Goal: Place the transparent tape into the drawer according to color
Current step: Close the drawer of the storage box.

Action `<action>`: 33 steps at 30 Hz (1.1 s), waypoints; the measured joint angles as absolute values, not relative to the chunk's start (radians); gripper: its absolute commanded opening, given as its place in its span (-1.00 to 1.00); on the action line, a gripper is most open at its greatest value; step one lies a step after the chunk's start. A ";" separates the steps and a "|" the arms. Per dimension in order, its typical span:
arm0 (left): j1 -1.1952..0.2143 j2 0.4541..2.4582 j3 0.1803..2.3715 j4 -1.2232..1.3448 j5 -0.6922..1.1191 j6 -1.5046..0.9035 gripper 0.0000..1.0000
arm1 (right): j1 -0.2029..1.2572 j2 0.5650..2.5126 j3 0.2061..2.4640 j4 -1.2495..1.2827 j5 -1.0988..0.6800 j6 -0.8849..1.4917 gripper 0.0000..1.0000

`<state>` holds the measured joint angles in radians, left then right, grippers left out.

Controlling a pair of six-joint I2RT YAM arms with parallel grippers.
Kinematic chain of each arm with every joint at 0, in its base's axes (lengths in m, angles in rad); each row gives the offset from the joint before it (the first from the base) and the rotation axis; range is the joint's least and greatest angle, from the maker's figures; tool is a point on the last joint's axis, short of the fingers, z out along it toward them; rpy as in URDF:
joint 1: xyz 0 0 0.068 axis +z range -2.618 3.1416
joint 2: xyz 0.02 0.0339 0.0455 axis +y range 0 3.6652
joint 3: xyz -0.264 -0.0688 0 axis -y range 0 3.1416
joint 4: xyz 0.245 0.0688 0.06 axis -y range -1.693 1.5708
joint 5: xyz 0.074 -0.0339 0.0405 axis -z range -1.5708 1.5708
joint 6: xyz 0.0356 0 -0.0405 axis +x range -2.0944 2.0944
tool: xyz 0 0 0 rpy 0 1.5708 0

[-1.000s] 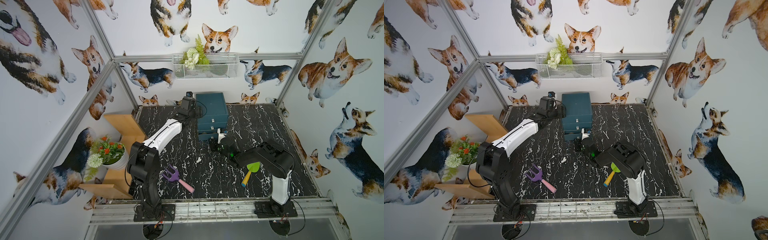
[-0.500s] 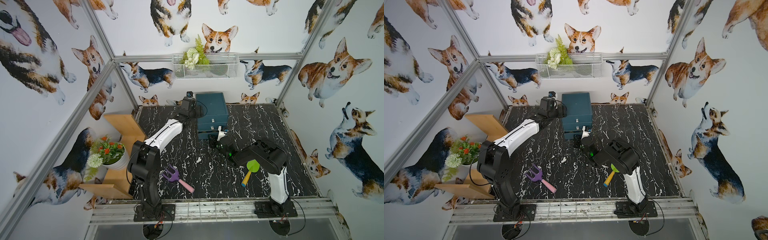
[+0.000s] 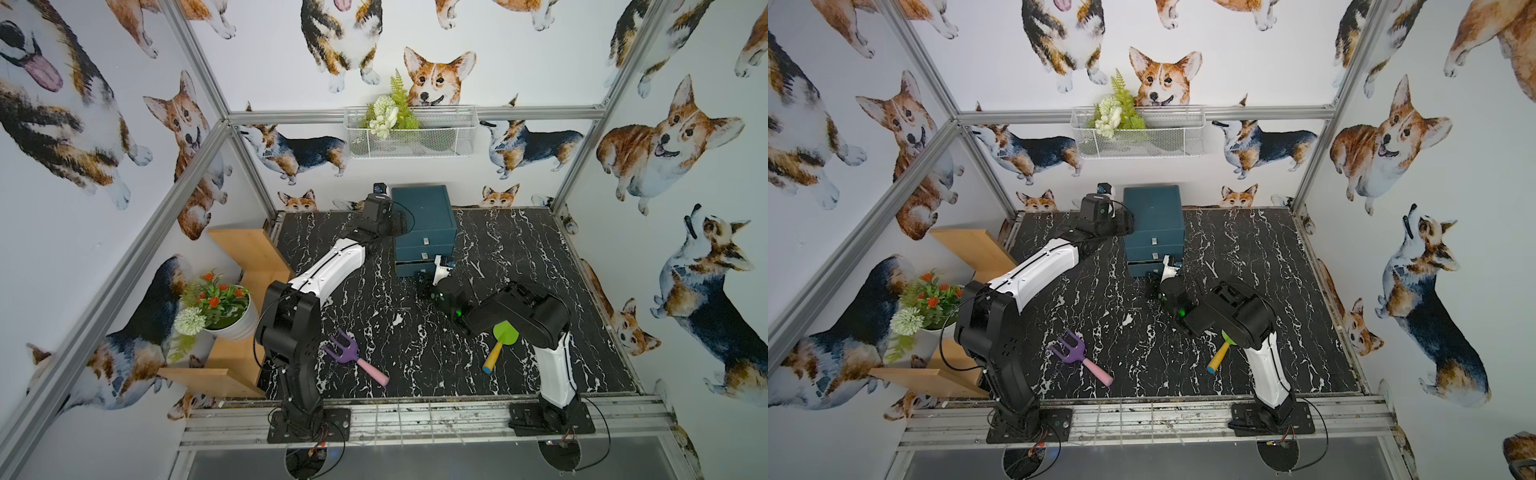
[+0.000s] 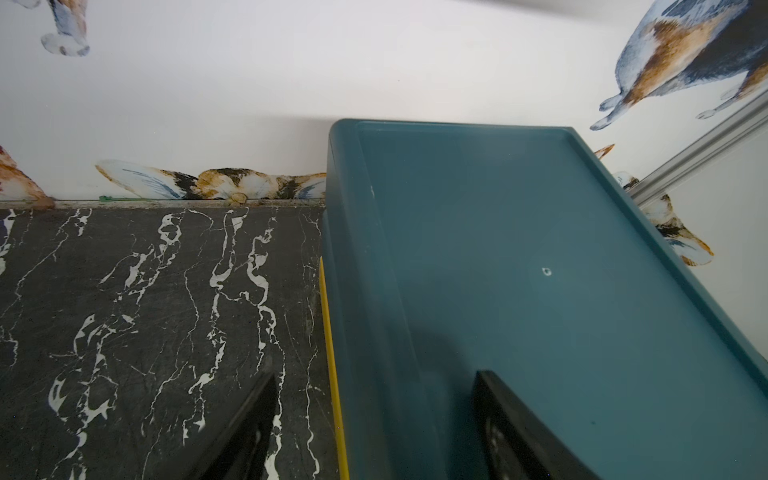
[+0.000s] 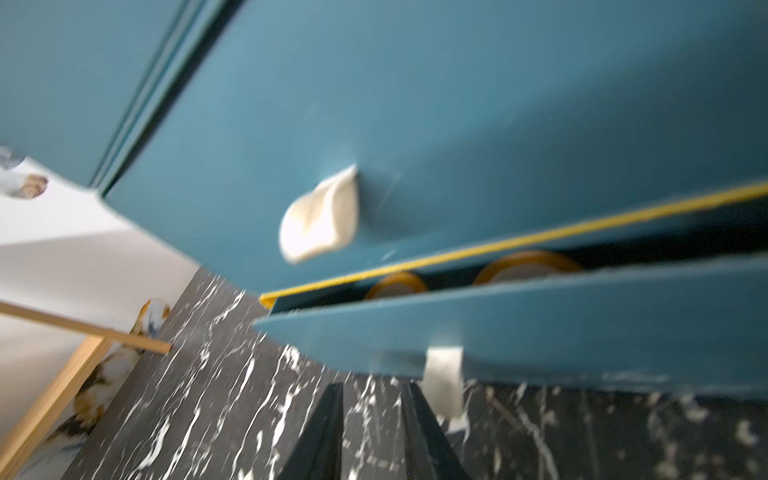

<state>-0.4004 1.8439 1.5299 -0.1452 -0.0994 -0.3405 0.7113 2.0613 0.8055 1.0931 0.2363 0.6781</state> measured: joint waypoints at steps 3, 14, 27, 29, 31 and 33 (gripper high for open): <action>-0.400 1.844 1.530 -0.146 -0.099 -0.340 0.58 | 0.712 2.081 0.817 1.096 0.239 0.686 -0.41; -0.400 1.852 1.531 -0.136 -0.097 -0.342 0.58 | 0.699 2.185 0.919 1.099 0.262 0.697 -0.41; -0.400 1.845 1.535 -0.152 -0.096 -0.349 0.59 | 0.717 2.033 0.751 1.106 0.250 0.738 -0.38; -0.400 1.844 1.536 -0.158 -0.096 -0.349 0.59 | 0.705 2.030 0.768 1.091 0.217 0.752 -0.52; -0.400 1.844 1.538 -0.162 -0.096 -0.352 0.60 | 0.692 2.039 0.789 1.082 0.209 0.760 -0.62; -0.400 1.846 1.544 -0.170 -0.095 -0.352 0.60 | 0.685 2.061 0.817 1.081 0.211 0.778 -0.66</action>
<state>-0.4000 1.8462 1.5444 -0.1696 -0.0952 -0.3515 0.6853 2.0605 0.8169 1.0805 0.2108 0.7780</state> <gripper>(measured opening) 0.799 0.184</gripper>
